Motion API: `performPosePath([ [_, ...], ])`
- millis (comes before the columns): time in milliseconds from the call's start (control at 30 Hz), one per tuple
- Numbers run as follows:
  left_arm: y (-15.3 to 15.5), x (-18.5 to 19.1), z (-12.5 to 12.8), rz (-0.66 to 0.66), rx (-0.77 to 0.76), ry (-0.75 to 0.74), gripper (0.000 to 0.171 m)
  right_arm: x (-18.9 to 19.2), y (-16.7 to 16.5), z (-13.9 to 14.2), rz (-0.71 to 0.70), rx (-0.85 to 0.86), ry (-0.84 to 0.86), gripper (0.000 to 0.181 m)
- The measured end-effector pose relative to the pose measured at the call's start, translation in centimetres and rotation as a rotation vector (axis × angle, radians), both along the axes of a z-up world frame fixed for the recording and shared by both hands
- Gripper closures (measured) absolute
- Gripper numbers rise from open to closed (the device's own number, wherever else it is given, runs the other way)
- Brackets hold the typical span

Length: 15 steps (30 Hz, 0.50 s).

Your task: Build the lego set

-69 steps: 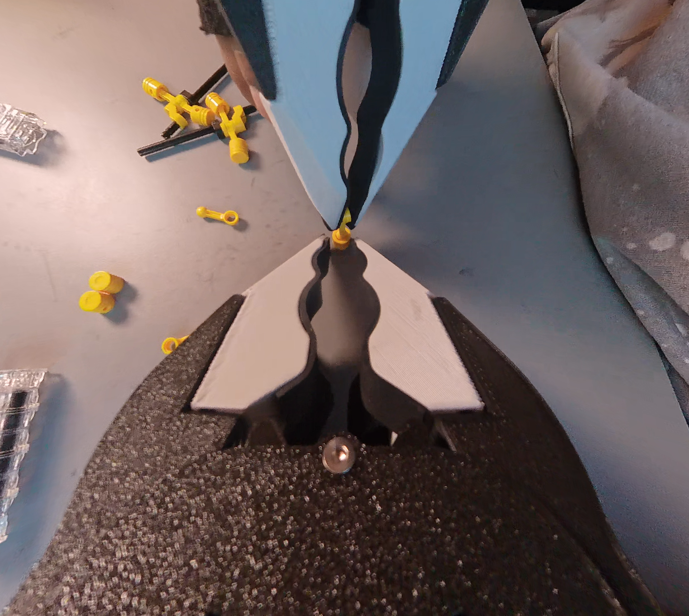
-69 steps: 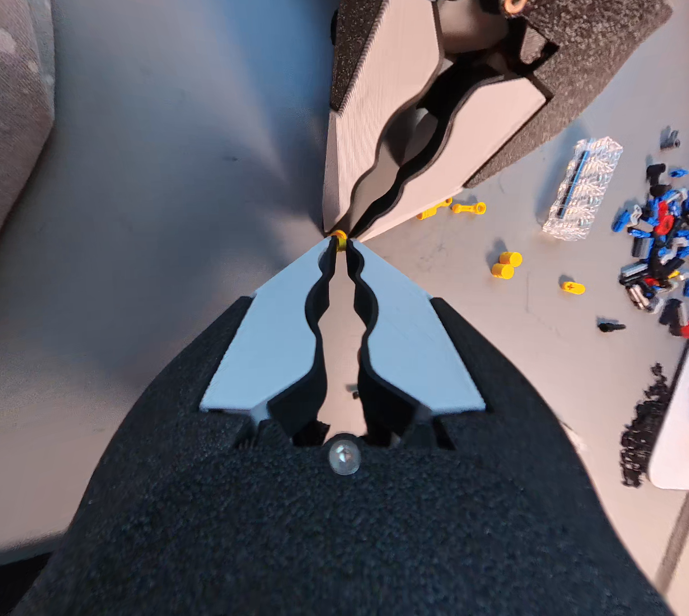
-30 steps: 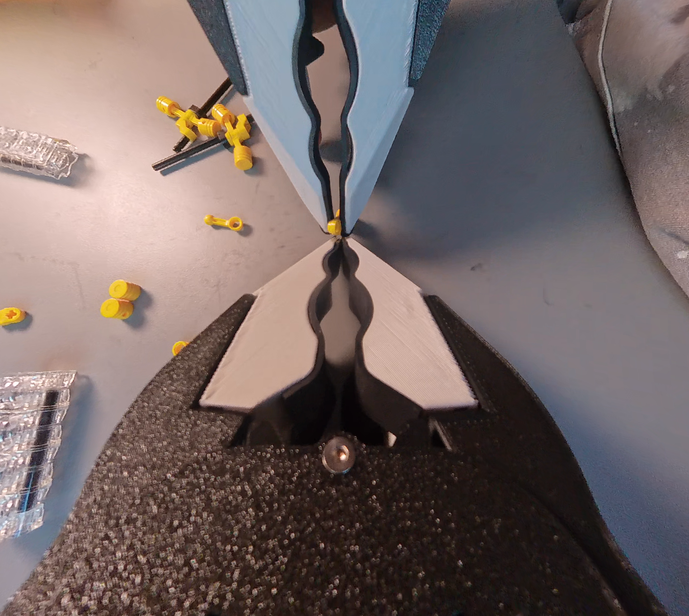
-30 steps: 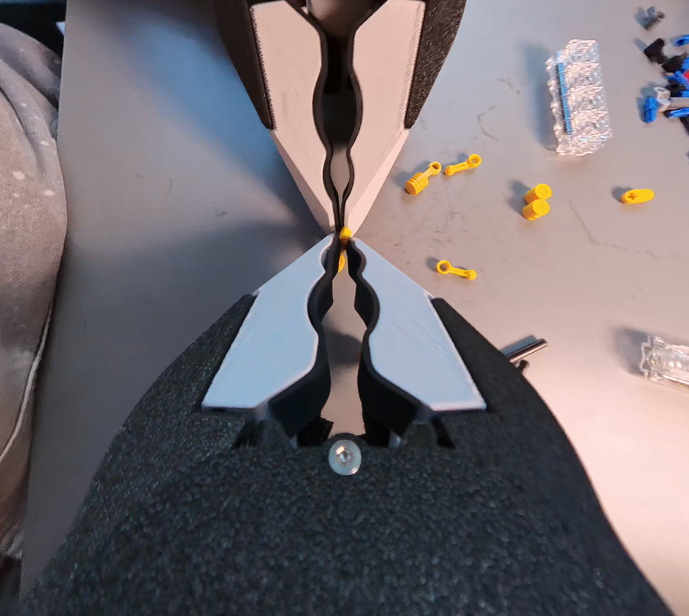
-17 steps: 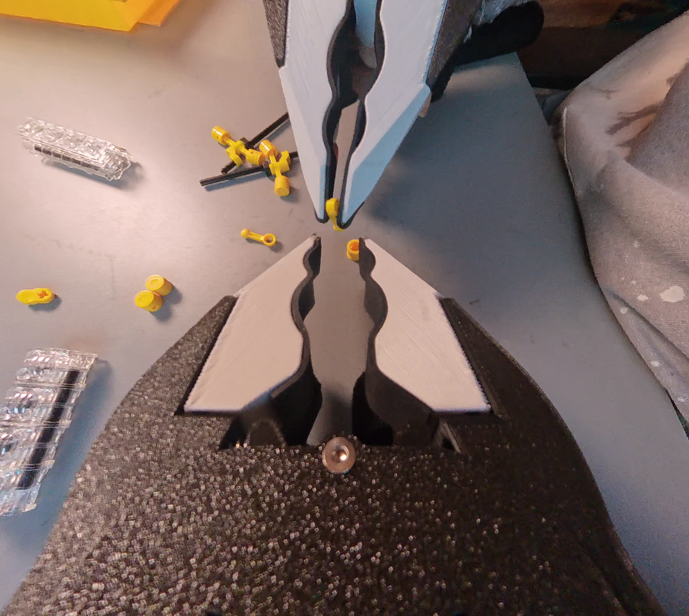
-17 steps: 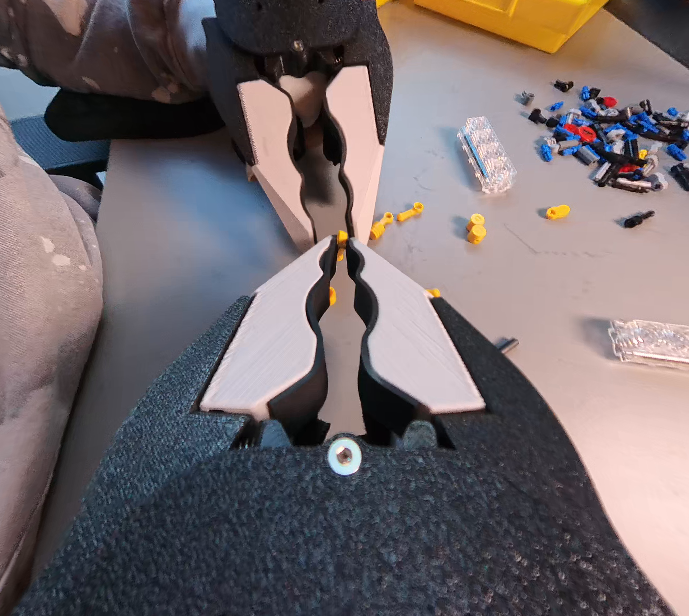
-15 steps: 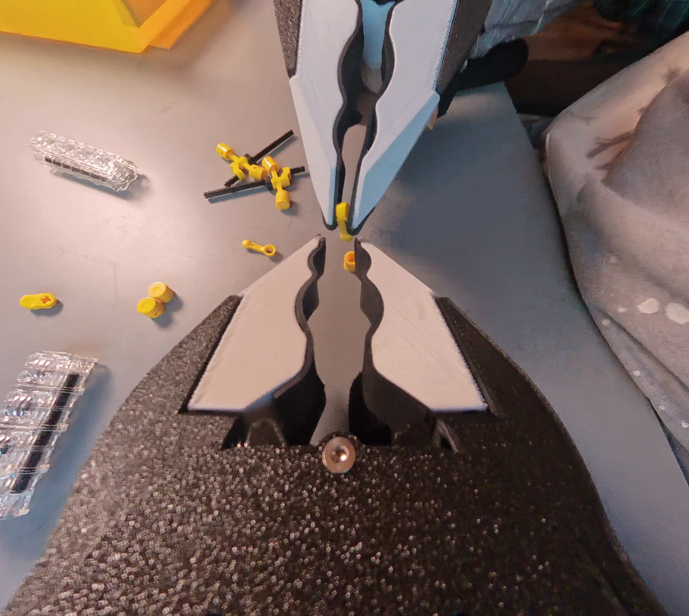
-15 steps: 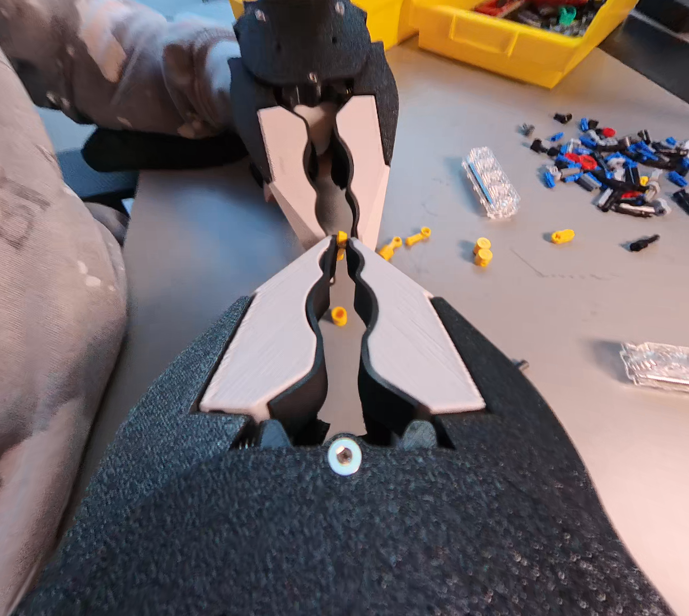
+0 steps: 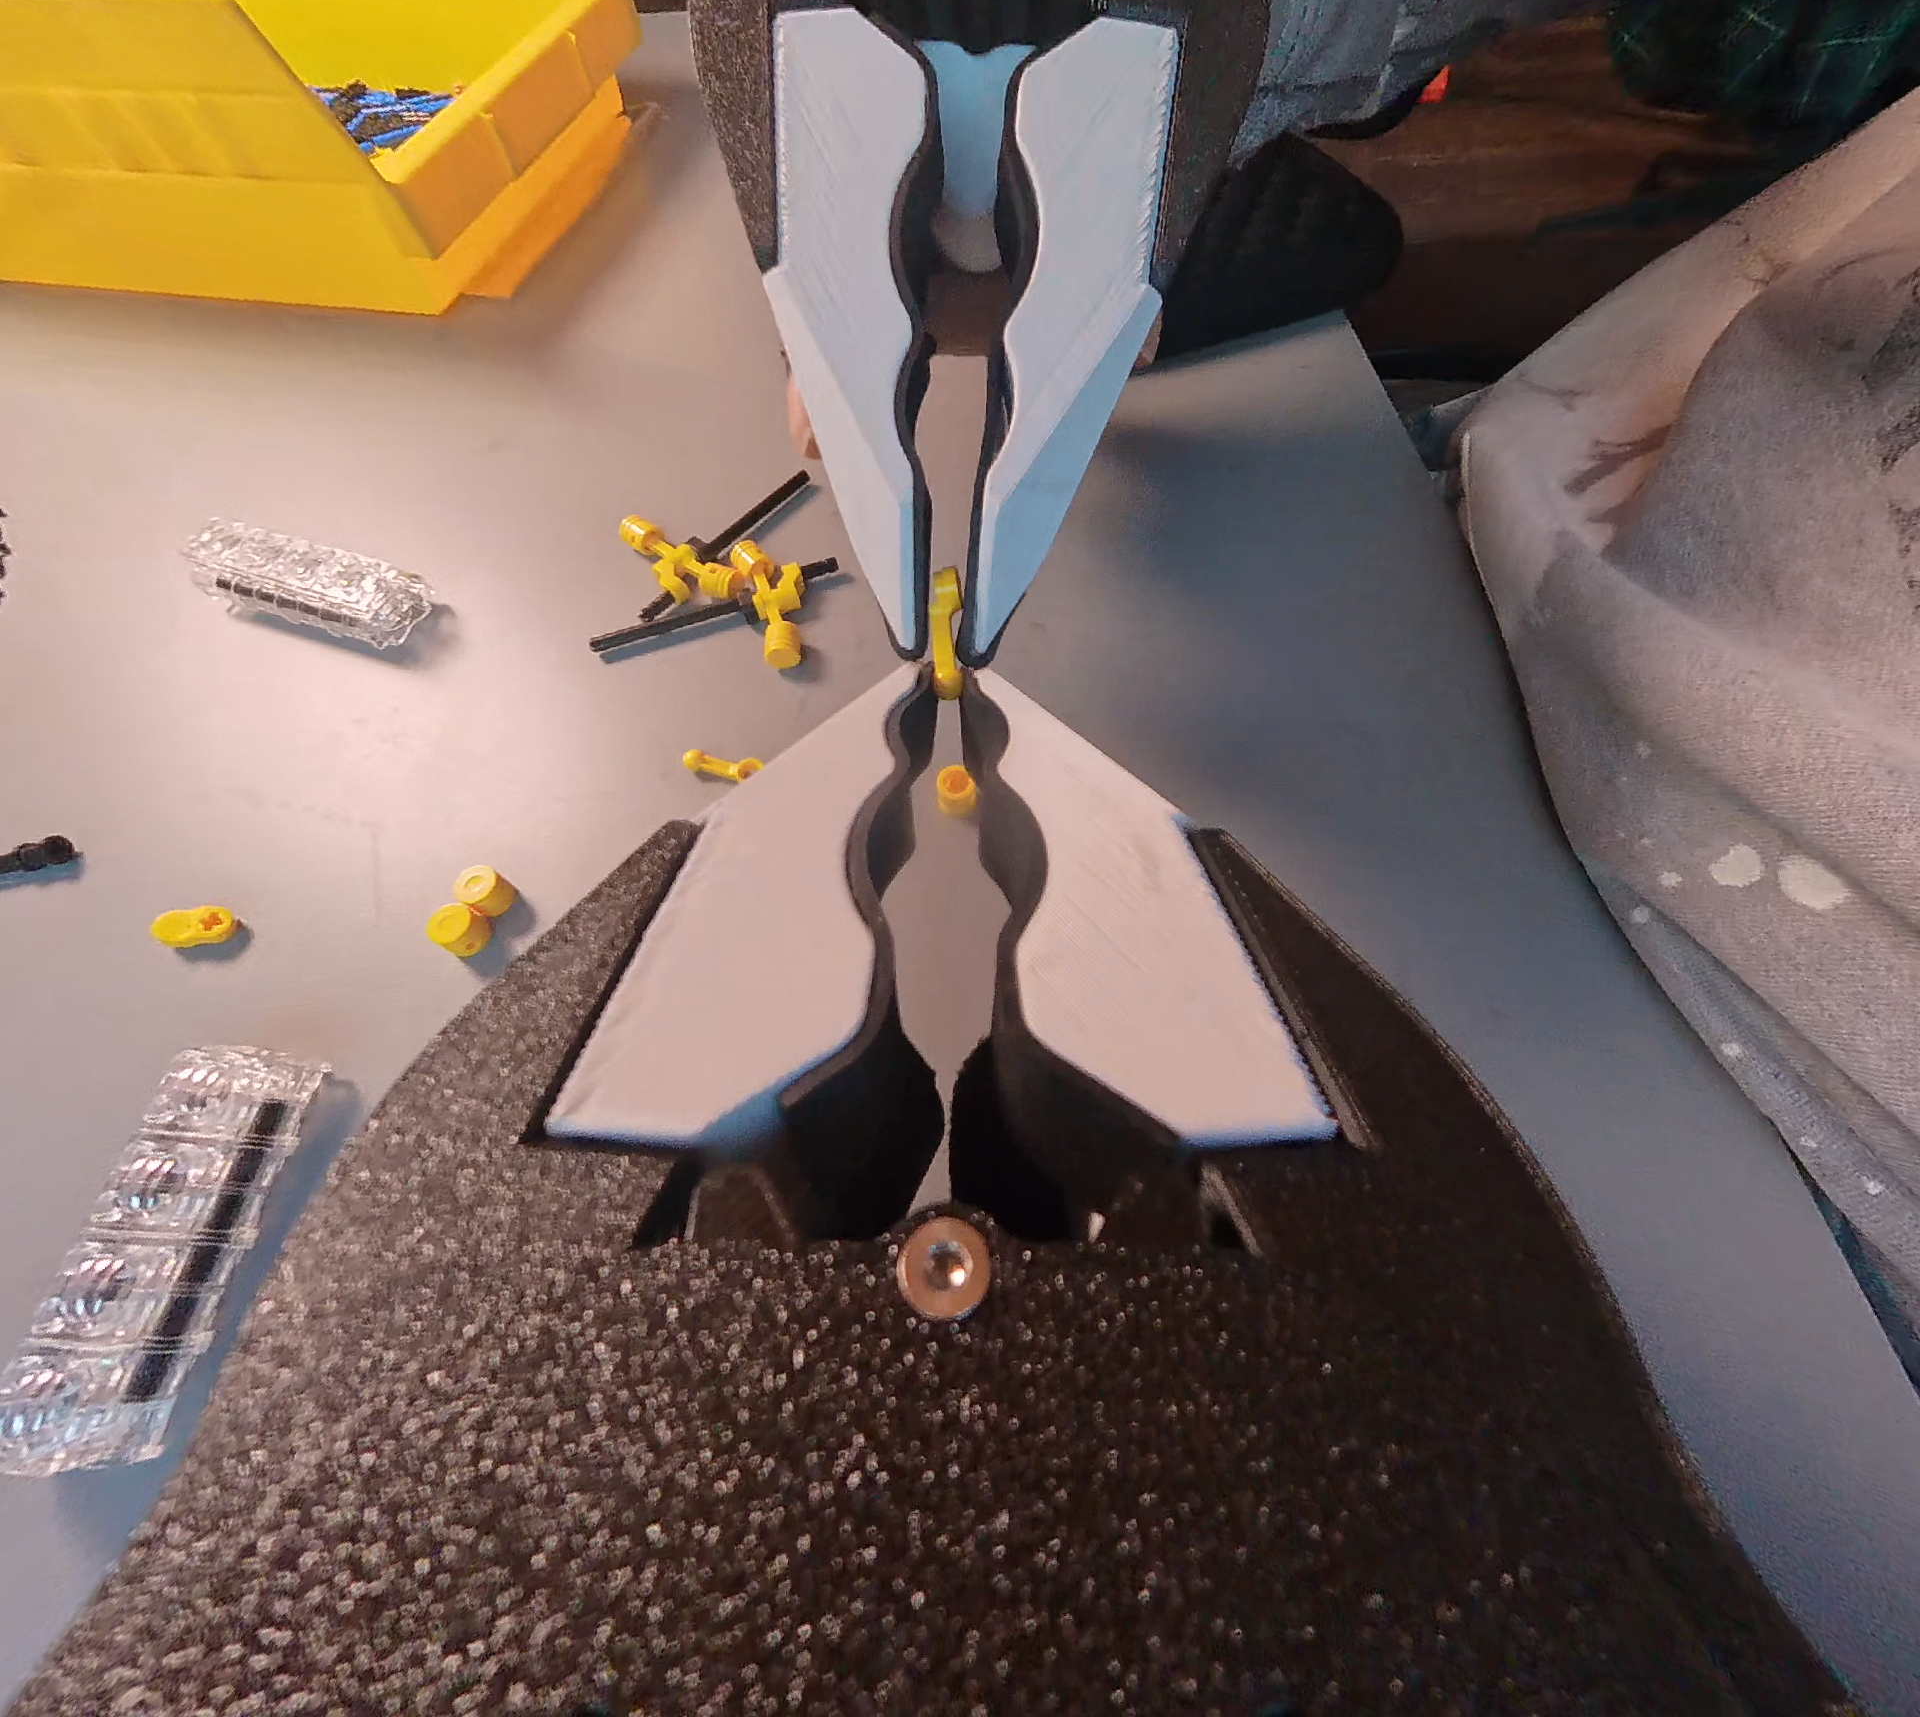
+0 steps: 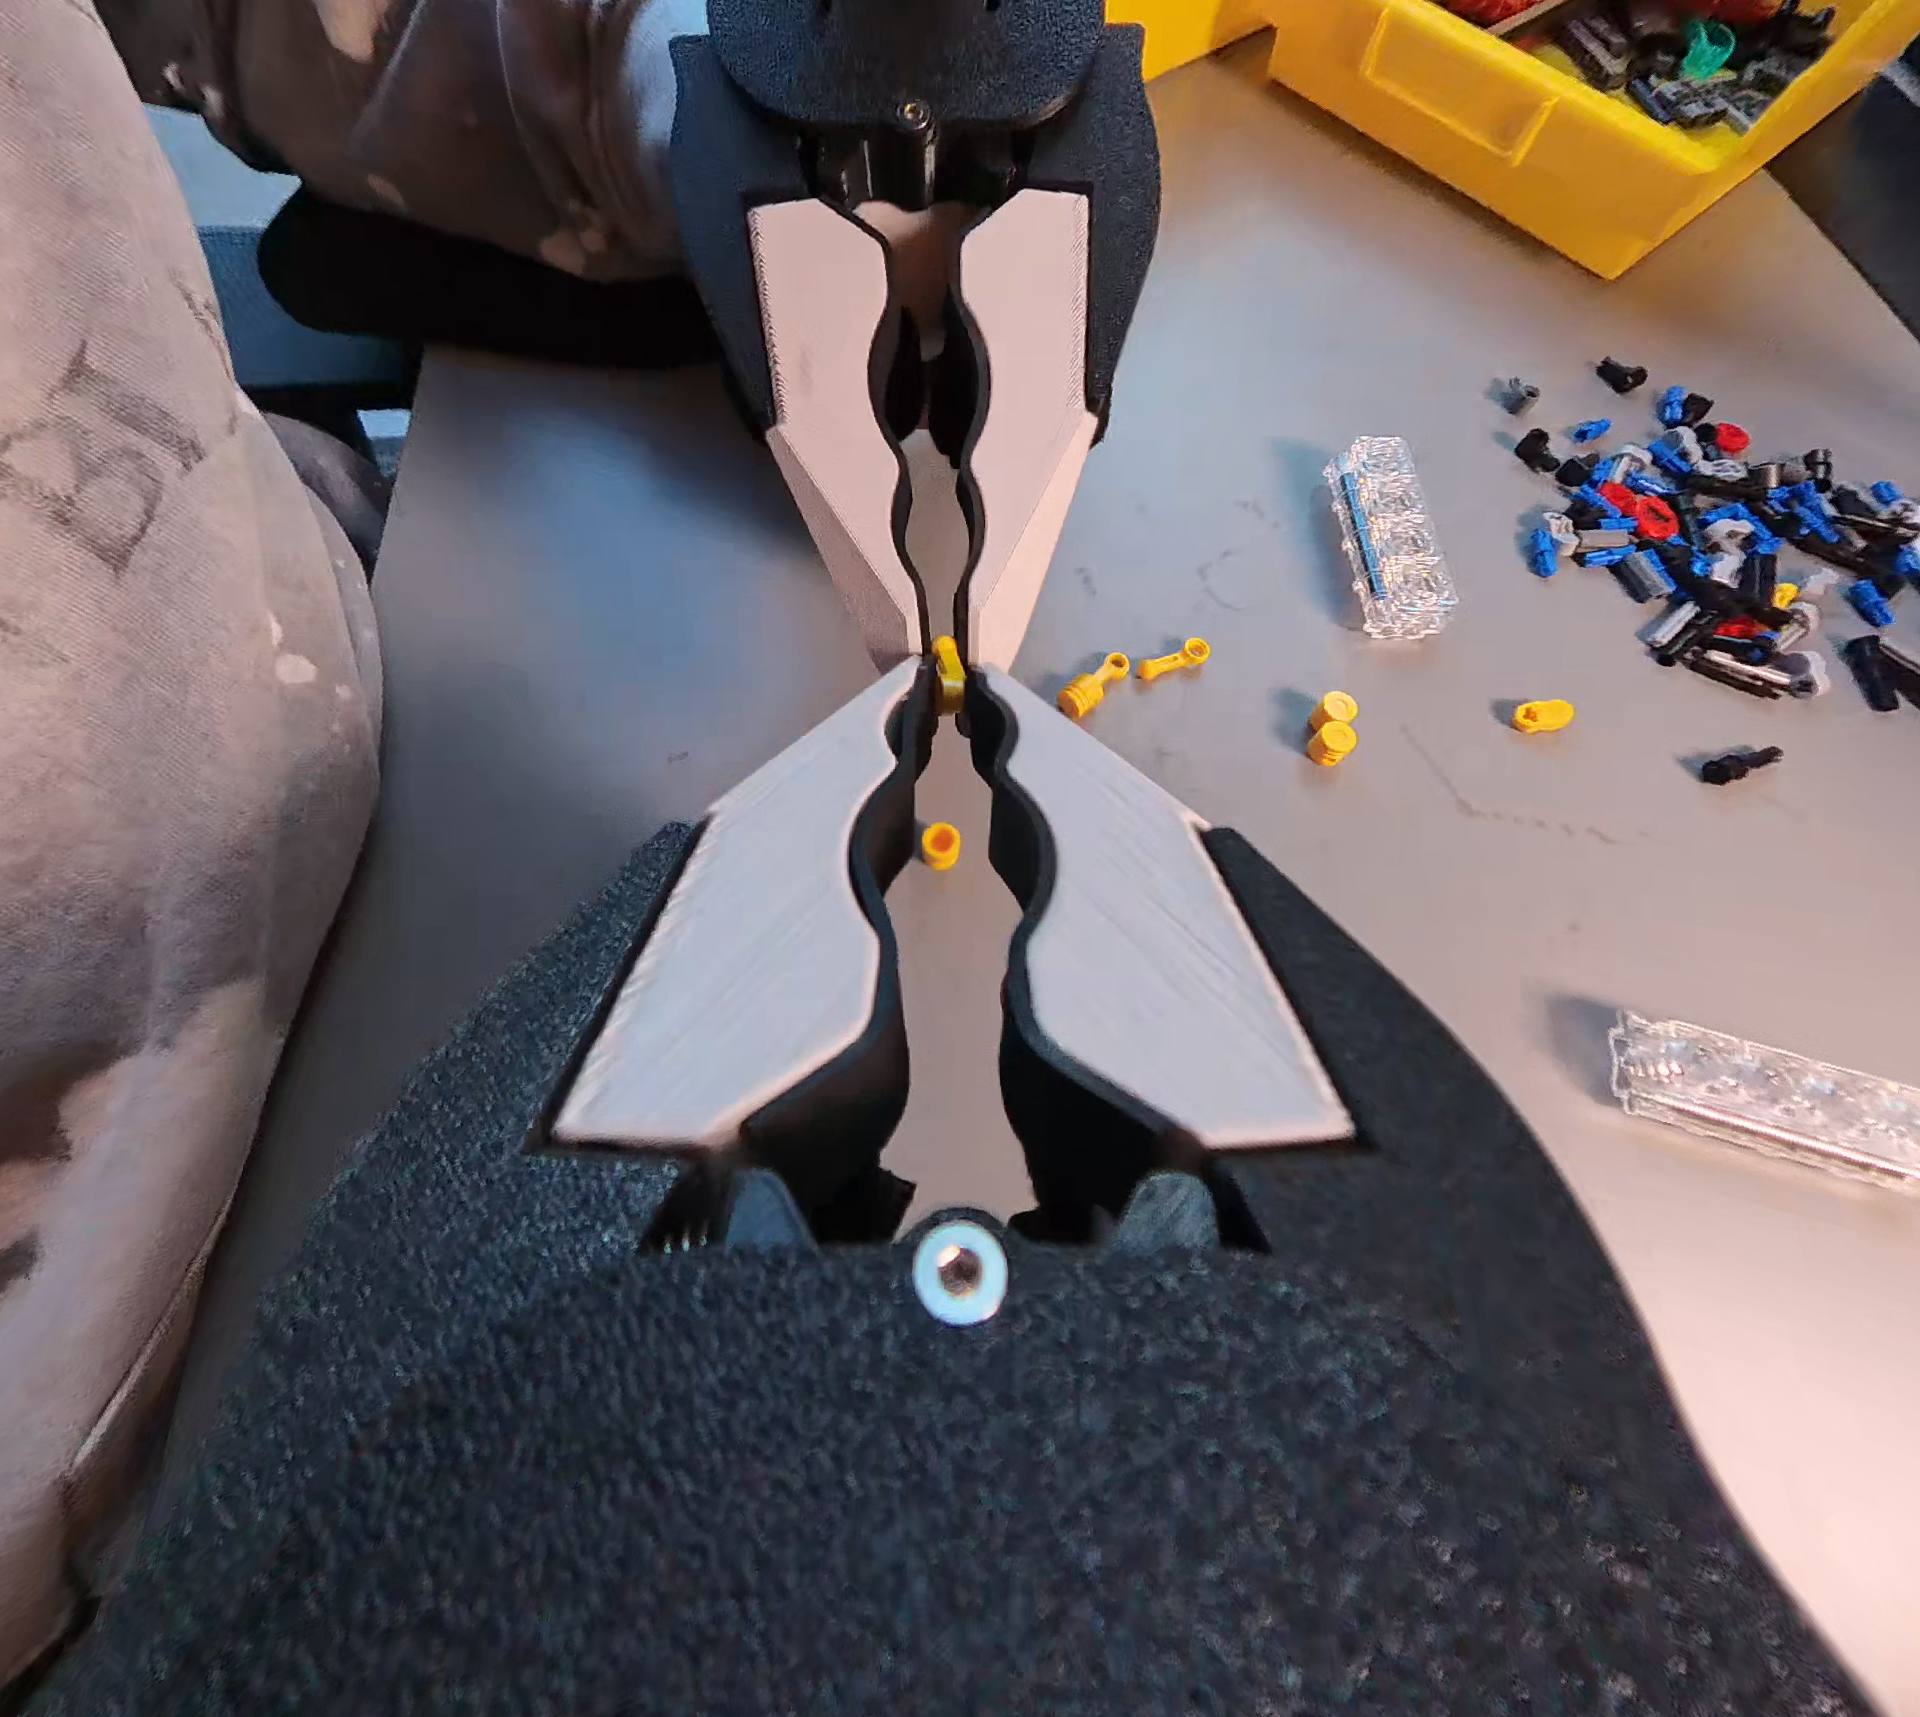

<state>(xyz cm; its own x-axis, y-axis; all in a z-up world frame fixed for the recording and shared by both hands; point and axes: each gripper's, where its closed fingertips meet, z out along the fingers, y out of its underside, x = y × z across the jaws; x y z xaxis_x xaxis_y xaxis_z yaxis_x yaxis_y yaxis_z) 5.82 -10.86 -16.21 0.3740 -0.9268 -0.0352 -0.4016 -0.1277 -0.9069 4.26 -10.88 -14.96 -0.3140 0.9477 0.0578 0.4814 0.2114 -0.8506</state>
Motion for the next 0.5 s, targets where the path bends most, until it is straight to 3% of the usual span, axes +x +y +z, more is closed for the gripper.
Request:
performPosePath([
  [167,0.7,-0.3,0.0,0.045,0.117,0.068,0.168,-0.2,0.3,0.1,-0.024,-0.087,-0.056,0.174],
  [333,1.8,-0.8,0.6,0.118,0.276,0.135,0.168,-0.7,1.1,1.0,-0.146,-0.348,-0.039,0.173],
  [500,2.5,-1.1,1.1,0.187,0.408,0.205,0.167,-0.8,1.6,1.3,-0.238,-0.465,-0.042,0.174],
])
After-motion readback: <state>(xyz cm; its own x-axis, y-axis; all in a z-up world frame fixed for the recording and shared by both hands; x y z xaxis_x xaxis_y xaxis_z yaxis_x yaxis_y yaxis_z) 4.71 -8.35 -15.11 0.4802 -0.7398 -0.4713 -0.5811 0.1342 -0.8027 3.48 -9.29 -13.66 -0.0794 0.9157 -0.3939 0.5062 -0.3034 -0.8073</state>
